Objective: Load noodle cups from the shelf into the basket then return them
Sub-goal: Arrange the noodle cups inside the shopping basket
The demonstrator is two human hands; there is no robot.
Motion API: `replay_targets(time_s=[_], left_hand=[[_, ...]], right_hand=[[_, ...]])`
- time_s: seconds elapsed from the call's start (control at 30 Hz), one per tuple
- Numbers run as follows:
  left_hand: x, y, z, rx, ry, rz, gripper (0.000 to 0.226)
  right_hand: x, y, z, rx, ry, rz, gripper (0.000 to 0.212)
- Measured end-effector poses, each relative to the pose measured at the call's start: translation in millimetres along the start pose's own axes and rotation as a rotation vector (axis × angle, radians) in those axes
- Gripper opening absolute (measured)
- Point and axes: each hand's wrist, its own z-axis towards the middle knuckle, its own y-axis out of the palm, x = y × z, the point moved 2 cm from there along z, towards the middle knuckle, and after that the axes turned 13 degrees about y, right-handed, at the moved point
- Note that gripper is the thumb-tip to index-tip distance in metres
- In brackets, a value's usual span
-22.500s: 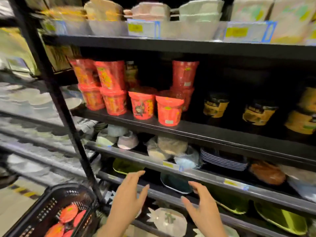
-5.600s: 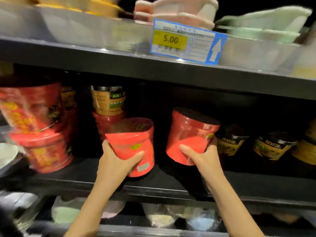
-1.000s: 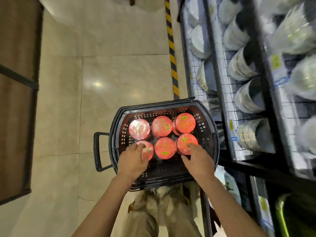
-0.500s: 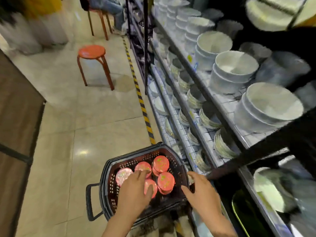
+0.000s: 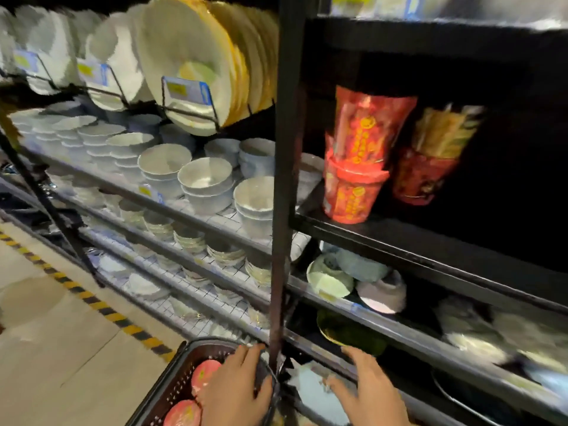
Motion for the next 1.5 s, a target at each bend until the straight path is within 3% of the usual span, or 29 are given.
replay_targets(time_s=[0.07, 0.17, 0.4, 0.5, 0.6, 0.73, 0.77, 0.83, 1.03, 1.13, 1.2, 1.3, 1.4, 1.47, 1.5], left_hand=[[15.3, -5.6, 19.8, 0.038, 0.072, -0.006, 0.064], [45.1, -21.1, 53.2, 0.181, 0.209, -0.006, 0.037], [93.9, -51.9, 153.4, 0.384, 0.251, -0.177, 0.047], [105.3, -60.7, 194.1, 0.463, 0.232, -0.258, 0.060], [110.0, -65.5, 228.9, 0.494, 0.172, -0.424, 0.092], [110.6, -64.9, 259.1, 0.520, 0.104, -0.533, 0.116], [110.5, -64.3, 263.8, 0.520, 0.096, -0.548, 0.118], [110.2, -62.7, 270.0, 0.513, 0.064, -0.564, 0.124], [113.5, -58.0, 273.2, 0.420, -0.009, -0.599, 0.126], [113.9, -59.0, 272.6, 0.422, -0.027, -0.573, 0.120], [114.8, -59.4, 270.8, 0.441, -0.040, -0.598, 0.118], [114.1, -61.2, 264.9, 0.487, -0.047, -0.616, 0.117], [112.6, -66.3, 256.1, 0.505, -0.046, -0.608, 0.117], [111.7, -72.6, 247.6, 0.532, -0.048, -0.629, 0.118], [111.4, -75.9, 242.0, 0.543, -0.051, -0.636, 0.120]], right_hand=[[8.3, -19.4, -2.8, 0.059, 0.028, 0.037, 0.051], [16.2, -54.5, 3.3, 0.172, 0.063, 0.081, 0.051], [7.6, -137.9, 53.5, 0.444, -0.048, 0.171, 0.055], [-10.4, -174.4, 80.2, 0.477, -0.120, 0.238, 0.057], [-36.4, -206.1, 101.6, 0.449, -0.201, 0.340, 0.059], [-77.3, -231.4, 119.7, 0.371, -0.224, 0.365, 0.034], [-88.2, -235.5, 121.4, 0.338, -0.250, 0.385, 0.038], [-105.1, -239.2, 131.0, 0.258, -0.279, 0.459, 0.070], [-132.6, -236.5, 140.9, 0.062, -0.288, 0.487, 0.078], [-134.9, -234.3, 152.6, 0.197, -0.373, 0.602, 0.104], [-133.4, -232.9, 162.2, 0.228, -0.415, 0.682, 0.108], [-125.0, -235.9, 168.6, 0.218, -0.449, 0.746, 0.101], [-114.6, -250.5, 152.5, 0.214, -0.466, 0.788, 0.049], [-102.1, -258.7, 142.8, 0.217, -0.453, 0.807, 0.048], [-94.7, -262.2, 136.1, 0.272, -0.429, 0.777, 0.061]])
